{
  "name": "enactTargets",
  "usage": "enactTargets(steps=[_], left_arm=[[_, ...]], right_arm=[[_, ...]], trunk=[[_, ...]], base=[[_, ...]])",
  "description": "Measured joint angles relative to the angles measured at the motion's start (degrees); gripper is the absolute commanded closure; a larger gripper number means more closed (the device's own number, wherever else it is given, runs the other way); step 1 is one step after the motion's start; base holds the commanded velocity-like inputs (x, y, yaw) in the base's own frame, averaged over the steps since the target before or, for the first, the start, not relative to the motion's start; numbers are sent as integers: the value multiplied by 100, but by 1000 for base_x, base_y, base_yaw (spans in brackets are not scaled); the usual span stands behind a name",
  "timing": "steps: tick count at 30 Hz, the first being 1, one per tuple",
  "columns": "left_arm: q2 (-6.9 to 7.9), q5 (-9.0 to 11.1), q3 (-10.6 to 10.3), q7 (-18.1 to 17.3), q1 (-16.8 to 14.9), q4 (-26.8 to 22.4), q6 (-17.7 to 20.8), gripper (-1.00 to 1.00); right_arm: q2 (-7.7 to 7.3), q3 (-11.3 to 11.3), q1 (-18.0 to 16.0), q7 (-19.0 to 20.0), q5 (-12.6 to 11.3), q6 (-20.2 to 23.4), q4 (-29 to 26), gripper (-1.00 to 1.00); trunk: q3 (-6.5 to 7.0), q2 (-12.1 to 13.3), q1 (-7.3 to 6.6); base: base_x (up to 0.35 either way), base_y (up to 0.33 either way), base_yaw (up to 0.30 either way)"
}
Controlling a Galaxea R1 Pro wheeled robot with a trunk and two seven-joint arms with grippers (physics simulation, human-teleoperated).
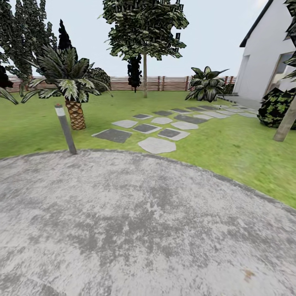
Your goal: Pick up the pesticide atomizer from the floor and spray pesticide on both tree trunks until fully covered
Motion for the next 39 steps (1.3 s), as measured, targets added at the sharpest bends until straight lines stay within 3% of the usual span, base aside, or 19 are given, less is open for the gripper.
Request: enactTargets(steps=[19, 39], left_arm=[[-3, 0, -1, 0, 1, 0, 0, -100], [-1, 0, 0, 0, -1, 0, 0, -100]], right_arm=[[0, 0, 0, 0, 0, 0, 0, -100], [0, 0, 0, 0, 2, 9, 1, -100]], trunk=[[-108, 0, 0], [-114, 0, 0]], base=[[339, 0, -82], [339, 0, -3]])
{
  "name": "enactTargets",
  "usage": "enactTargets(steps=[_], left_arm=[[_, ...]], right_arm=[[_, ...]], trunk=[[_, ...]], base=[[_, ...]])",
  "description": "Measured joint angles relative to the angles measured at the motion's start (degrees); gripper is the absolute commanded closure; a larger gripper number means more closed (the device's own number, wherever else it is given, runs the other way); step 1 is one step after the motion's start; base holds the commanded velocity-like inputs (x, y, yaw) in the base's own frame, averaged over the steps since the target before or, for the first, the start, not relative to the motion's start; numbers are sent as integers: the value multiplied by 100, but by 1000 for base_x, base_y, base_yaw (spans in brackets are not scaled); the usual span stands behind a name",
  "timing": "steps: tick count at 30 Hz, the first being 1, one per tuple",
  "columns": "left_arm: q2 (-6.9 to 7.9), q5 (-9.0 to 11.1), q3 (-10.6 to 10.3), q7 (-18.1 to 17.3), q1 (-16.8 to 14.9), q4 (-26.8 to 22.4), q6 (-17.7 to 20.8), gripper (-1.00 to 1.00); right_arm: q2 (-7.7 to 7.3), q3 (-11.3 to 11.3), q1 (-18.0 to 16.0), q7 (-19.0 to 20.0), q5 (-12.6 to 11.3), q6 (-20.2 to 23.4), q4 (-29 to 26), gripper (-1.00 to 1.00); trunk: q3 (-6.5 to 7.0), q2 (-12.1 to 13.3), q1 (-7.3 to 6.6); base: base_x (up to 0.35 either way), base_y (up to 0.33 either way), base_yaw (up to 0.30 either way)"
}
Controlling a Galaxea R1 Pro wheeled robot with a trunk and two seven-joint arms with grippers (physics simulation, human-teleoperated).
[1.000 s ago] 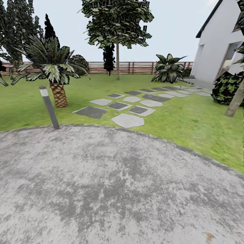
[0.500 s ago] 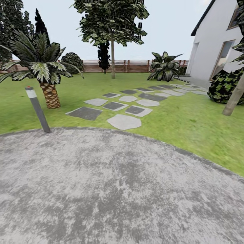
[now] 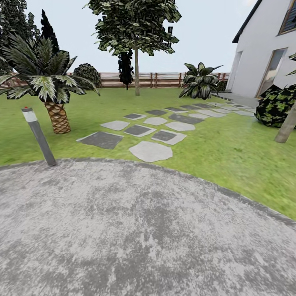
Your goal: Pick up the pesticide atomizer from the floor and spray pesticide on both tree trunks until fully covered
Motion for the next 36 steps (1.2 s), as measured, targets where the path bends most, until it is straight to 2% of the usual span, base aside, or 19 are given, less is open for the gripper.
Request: enactTargets(steps=[36], left_arm=[[-3, 4, -5, 0, 2, 0, 0, -100]], right_arm=[[0, 0, -1, -1, -2, -9, -5, -100]], trunk=[[0, 0, 0]], base=[[339, 0, 0]])
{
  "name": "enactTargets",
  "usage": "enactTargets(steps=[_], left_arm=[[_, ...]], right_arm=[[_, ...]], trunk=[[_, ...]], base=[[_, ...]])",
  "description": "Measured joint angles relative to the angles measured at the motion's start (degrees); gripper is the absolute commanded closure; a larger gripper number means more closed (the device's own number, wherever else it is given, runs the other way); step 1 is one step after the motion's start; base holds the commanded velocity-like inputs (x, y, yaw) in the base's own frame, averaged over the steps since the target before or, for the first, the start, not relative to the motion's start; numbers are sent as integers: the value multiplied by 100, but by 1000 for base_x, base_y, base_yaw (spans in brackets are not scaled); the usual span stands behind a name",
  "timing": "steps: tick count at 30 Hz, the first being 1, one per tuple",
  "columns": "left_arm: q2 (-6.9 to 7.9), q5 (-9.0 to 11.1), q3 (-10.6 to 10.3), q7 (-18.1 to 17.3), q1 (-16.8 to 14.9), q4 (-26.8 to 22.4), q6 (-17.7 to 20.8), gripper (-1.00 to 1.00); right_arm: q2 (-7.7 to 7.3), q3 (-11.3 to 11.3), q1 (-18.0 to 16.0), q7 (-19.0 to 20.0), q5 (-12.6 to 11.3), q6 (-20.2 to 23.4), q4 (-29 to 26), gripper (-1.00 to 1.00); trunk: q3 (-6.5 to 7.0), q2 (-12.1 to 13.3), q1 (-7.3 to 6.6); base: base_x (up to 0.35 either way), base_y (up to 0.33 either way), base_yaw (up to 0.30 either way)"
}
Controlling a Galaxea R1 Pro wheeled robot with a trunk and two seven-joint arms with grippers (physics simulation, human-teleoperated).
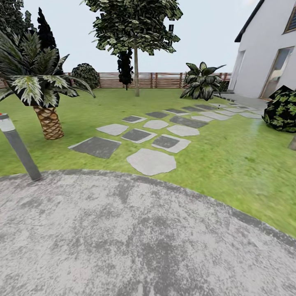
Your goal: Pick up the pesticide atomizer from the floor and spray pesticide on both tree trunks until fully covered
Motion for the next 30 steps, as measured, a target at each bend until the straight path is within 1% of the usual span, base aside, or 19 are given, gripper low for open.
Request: enactTargets(steps=[30], left_arm=[[1, -4, 0, 0, -3, 0, 0, -100]], right_arm=[[0, 0, 1, -4, 0, 0, -7, -100]], trunk=[[0, 0, 0]], base=[[339, 0, 0]])
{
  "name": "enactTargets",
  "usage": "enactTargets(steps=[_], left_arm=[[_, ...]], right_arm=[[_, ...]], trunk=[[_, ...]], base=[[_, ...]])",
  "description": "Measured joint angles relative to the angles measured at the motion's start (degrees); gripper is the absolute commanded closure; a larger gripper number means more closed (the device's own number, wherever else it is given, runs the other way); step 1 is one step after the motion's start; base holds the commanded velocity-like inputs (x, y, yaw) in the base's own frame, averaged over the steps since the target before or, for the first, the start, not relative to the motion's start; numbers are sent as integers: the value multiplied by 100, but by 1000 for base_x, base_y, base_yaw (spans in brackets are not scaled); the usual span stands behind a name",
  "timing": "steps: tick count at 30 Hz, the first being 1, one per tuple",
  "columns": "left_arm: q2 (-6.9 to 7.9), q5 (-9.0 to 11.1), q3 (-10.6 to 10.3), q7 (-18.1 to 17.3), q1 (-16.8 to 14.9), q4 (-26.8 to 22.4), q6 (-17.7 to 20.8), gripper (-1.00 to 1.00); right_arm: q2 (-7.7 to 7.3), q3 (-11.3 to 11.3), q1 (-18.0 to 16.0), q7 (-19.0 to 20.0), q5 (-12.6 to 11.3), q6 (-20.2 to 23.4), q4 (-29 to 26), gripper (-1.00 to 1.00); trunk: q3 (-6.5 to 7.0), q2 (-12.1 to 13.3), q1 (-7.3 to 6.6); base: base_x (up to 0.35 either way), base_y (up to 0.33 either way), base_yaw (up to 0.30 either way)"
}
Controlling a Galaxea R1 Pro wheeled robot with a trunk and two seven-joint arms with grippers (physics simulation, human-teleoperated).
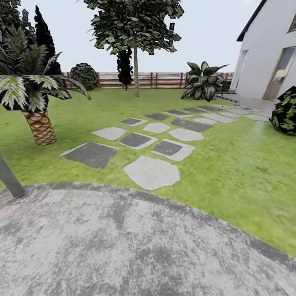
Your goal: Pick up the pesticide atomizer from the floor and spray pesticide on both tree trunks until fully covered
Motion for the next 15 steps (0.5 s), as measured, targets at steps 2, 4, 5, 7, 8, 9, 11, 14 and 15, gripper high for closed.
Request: enactTargets(steps=[2, 4, 5, 7, 8, 9, 11, 14, 15], left_arm=[[0, 0, 2, 0, 3, 0, 0, -100], [0, 0, 2, 0, 0, 0, 0, -100], [0, 0, 3, 0, -1, 0, 0, -100], [0, 0, 5, 0, 0, 0, 0, -100], [0, 0, 5, 0, -1, 0, 0, -100], [3, 0, 4, 0, 0, 0, 0, -100], [7, 0, 6, 0, 1, 0, 0, -100], [7, 0, 7, 0, 1, 0, 0, -100], [6, 0, 7, 0, 0, 0, 0, -100]], right_arm=[[0, 0, -2, -2, 0, 0, 1, -100], [0, 0, -2, -1, 0, 0, 1, -100], [0, 0, -3, 1, 0, 0, 1, -100], [0, 0, 1, 1, 0, 0, 1, -100], [0, 0, 2, 3, 0, 0, 1, -100], [0, 0, 1, 1, 0, 0, 1, -100], [0, 0, 1, -1, 0, 0, 2, -100], [0, 0, 0, -1, 0, 0, 2, -100], [0, 0, 1, 0, 0, 0, 2, -100]], trunk=[[0, 0, 0], [0, 0, 0], [0, 0, 0], [0, 0, 0], [0, 0, 0], [0, 0, 0], [0, 0, 0], [0, 0, 0], [0, 0, 0]], base=[[339, 0, 0], [339, 0, 0], [339, 0, 0], [339, 0, 0], [339, 0, 0], [339, 0, 0], [339, 0, 0], [339, 0, 0], [339, 0, 0]])
